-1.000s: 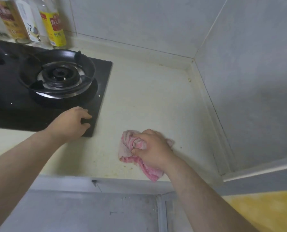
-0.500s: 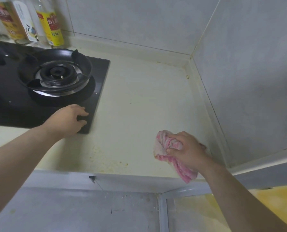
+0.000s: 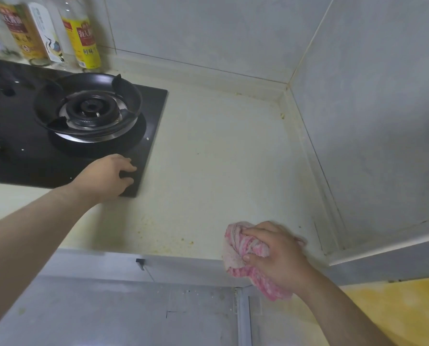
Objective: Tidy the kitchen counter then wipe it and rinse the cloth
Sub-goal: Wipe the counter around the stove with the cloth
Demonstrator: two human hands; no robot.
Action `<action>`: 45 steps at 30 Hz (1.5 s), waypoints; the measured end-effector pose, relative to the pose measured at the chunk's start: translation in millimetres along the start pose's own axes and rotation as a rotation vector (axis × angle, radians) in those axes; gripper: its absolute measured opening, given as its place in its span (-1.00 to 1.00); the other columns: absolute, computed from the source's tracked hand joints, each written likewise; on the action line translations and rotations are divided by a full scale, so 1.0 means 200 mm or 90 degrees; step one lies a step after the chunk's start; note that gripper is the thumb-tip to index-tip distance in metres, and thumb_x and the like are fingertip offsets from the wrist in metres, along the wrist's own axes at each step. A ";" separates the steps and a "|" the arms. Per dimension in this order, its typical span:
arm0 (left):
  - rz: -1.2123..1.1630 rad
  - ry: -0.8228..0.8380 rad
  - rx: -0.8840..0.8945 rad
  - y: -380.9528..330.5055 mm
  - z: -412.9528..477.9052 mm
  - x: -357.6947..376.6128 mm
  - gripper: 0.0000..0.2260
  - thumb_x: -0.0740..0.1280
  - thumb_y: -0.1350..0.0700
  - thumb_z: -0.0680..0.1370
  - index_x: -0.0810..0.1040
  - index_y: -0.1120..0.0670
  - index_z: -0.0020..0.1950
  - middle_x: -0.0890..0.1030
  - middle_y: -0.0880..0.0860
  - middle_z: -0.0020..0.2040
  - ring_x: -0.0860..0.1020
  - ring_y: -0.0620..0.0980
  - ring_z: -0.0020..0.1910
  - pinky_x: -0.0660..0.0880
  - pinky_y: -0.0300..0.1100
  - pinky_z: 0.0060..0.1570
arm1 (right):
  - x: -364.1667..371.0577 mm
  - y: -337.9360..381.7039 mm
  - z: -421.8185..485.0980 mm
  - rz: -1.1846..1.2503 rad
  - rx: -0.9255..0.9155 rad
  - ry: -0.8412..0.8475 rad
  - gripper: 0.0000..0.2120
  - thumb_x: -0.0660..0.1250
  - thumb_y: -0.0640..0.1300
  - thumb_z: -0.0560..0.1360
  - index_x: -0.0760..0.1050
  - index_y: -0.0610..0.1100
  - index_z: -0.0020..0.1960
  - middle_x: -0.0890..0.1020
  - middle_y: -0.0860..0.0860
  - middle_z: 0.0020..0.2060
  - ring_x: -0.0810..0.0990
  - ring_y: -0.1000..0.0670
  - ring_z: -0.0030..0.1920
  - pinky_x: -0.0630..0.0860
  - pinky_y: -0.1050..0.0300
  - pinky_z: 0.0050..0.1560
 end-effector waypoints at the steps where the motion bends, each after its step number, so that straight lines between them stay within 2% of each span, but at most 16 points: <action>1: -0.004 -0.003 -0.001 0.00 0.00 0.00 -0.67 0.40 0.22 0.48 0.57 0.16 0.25 0.47 0.10 0.35 0.43 0.06 0.33 0.26 -0.15 0.30 | 0.00 0.01 0.00 -0.002 0.000 -0.002 -0.58 0.50 0.00 0.37 0.55 0.15 0.22 0.43 0.39 0.02 0.42 0.19 0.16 0.33 0.18 0.20; 6: -0.013 -0.004 0.001 0.01 0.00 0.01 -0.67 0.40 0.22 0.49 0.57 0.16 0.25 0.47 0.09 0.35 0.43 0.06 0.32 0.27 -0.14 0.31 | 0.01 0.06 0.10 -0.014 -0.013 -0.005 -0.58 0.45 -0.03 0.43 0.52 0.11 0.27 0.40 0.37 -0.04 0.40 0.15 0.13 0.33 0.17 0.18; 9: -0.022 -0.012 0.006 0.02 0.00 0.02 -0.68 0.39 0.22 0.49 0.57 0.16 0.25 0.47 0.09 0.34 0.43 0.06 0.32 0.27 -0.15 0.31 | 0.03 0.13 0.22 -0.016 -0.017 -0.004 -0.55 0.43 -0.02 0.45 0.49 0.08 0.32 0.41 0.27 -0.06 0.41 0.09 0.14 0.33 0.14 0.17; 12: -0.025 -0.012 0.005 0.02 0.00 0.02 -0.67 0.39 0.22 0.49 0.56 0.16 0.26 0.46 0.09 0.35 0.43 0.06 0.32 0.26 -0.16 0.31 | 0.05 0.20 0.33 -0.016 -0.011 -0.003 -0.54 0.42 0.01 0.46 0.48 0.06 0.35 0.43 0.17 0.00 0.40 0.05 0.17 0.33 0.12 0.20; 17: -0.031 -0.021 0.011 0.02 -0.01 0.01 -0.67 0.39 0.21 0.50 0.57 0.15 0.26 0.46 0.09 0.35 0.42 0.04 0.33 0.25 -0.20 0.29 | 0.11 0.30 0.37 -0.027 -0.016 0.003 -0.53 0.42 0.04 0.46 0.46 0.08 0.35 0.41 0.17 0.03 0.38 0.03 0.22 0.30 0.10 0.26; 24: -0.039 -0.024 0.016 0.03 -0.01 0.01 -0.68 0.38 0.20 0.50 0.56 0.16 0.26 0.47 0.10 0.34 0.43 0.03 0.33 0.25 -0.20 0.31 | 0.21 0.41 0.17 -0.034 -0.087 0.031 -0.53 0.44 0.05 0.44 0.47 0.12 0.34 0.40 0.23 0.03 0.30 0.15 0.12 0.20 0.21 0.11; 32: -0.046 -0.024 0.017 0.02 0.00 0.02 -0.67 0.39 0.22 0.49 0.56 0.18 0.26 0.46 0.10 0.35 0.42 0.06 0.33 0.25 -0.17 0.32 | 0.23 0.40 0.10 -0.025 -0.096 0.033 -0.54 0.44 0.04 0.44 0.49 0.12 0.32 0.38 0.27 0.03 0.31 0.18 0.14 0.22 0.26 0.18; 39: -0.038 -0.028 0.020 0.01 0.00 0.02 -0.68 0.41 0.24 0.47 0.58 0.19 0.23 0.49 0.13 0.32 0.44 0.11 0.31 0.28 -0.08 0.32 | 0.03 0.10 0.08 -0.015 0.028 -0.005 -0.56 0.43 -0.04 0.43 0.51 0.05 0.31 0.43 0.20 0.02 0.43 0.06 0.16 0.36 0.12 0.23; 45: -0.033 -0.026 0.022 0.04 0.01 0.04 -0.69 0.43 0.24 0.46 0.61 0.18 0.19 0.51 0.14 0.31 0.44 0.14 0.31 0.30 -0.01 0.32 | -0.18 -0.19 -0.01 -0.042 0.162 -0.055 -0.62 0.37 -0.09 0.46 0.52 0.08 0.27 0.54 0.08 0.07 0.53 0.05 0.09 0.36 0.20 0.00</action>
Point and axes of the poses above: each hand's wrist, its own z-axis towards the middle knuckle, its own x-axis out of the palm, y = z × x, the point moved 3 cm from there along z, towards the middle knuckle
